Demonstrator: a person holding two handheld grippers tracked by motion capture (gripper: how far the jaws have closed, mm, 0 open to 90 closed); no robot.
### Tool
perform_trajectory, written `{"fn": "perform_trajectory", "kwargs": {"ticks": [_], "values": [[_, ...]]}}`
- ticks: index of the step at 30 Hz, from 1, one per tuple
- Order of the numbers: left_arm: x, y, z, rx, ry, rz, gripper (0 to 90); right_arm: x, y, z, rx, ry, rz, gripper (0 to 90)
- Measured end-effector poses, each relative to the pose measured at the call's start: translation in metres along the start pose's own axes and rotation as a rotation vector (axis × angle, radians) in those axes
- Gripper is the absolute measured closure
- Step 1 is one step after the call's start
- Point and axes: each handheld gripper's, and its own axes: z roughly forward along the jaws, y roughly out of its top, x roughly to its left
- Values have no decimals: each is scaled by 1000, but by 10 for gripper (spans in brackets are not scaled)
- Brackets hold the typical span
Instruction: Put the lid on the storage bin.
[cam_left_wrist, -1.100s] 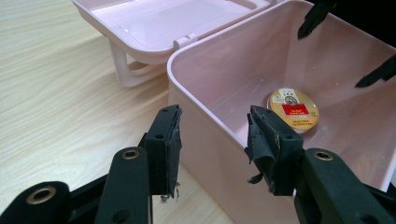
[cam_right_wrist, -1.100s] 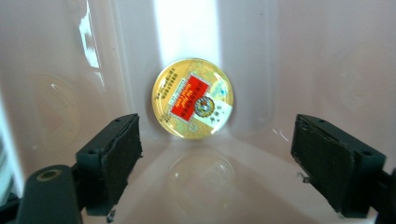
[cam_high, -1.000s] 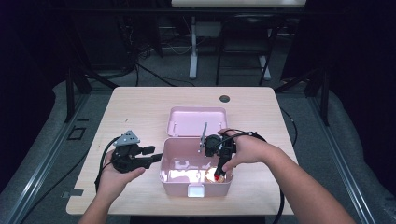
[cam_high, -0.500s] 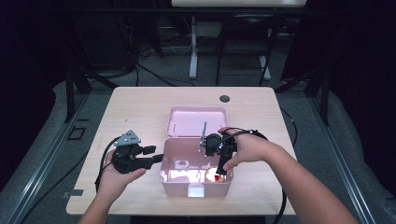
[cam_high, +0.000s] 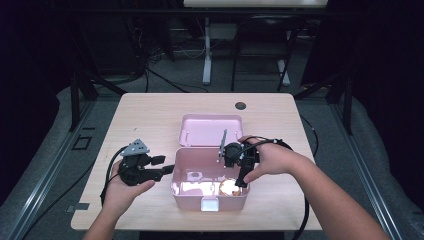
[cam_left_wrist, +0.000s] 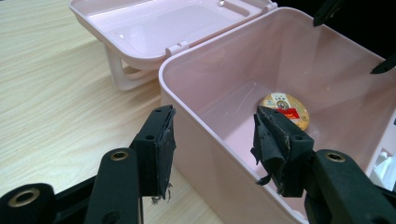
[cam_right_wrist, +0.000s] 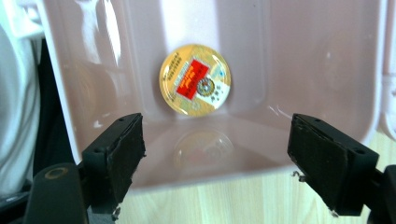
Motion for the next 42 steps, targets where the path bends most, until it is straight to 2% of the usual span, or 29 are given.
{"fn": "perform_trajectory", "kwargs": {"ticks": [6, 11, 18, 22, 26, 28, 31, 33, 38, 42], "values": [[1, 1, -1, 1, -10, -3, 484, 0, -10, -10, -16, -16, 17, 182], [2, 0, -2, -6, -13, -7, 486, 4, -20, -17, -34, -27, 5, 191], [3, 1, -4, -15, -20, -12, 491, 8, -37, -26, -76, -36, 45, 191], [4, 0, -4, -18, -20, -22, 492, 8, -47, -28, -114, -64, 72, 189], [5, 0, -4, -23, -15, -28, 485, 6, -56, -26, -170, -59, 124, 190], [5, 0, -4, -21, -13, -24, 487, 6, -58, -25, -179, -64, 143, 190], [6, -1, -4, -30, -3, -25, 486, 10, -58, -21, -203, -90, 219, 193], [6, -1, -4, -28, 2, -26, 488, 12, -57, -19, -221, -104, 251, 193], [6, -2, -3, -24, -8, -25, 486, 13, -56, -16, -310, -140, 383, 202], [6, -2, -1, -26, -9, -26, 482, 12, -56, -11, -358, -146, 419, 211]]}}
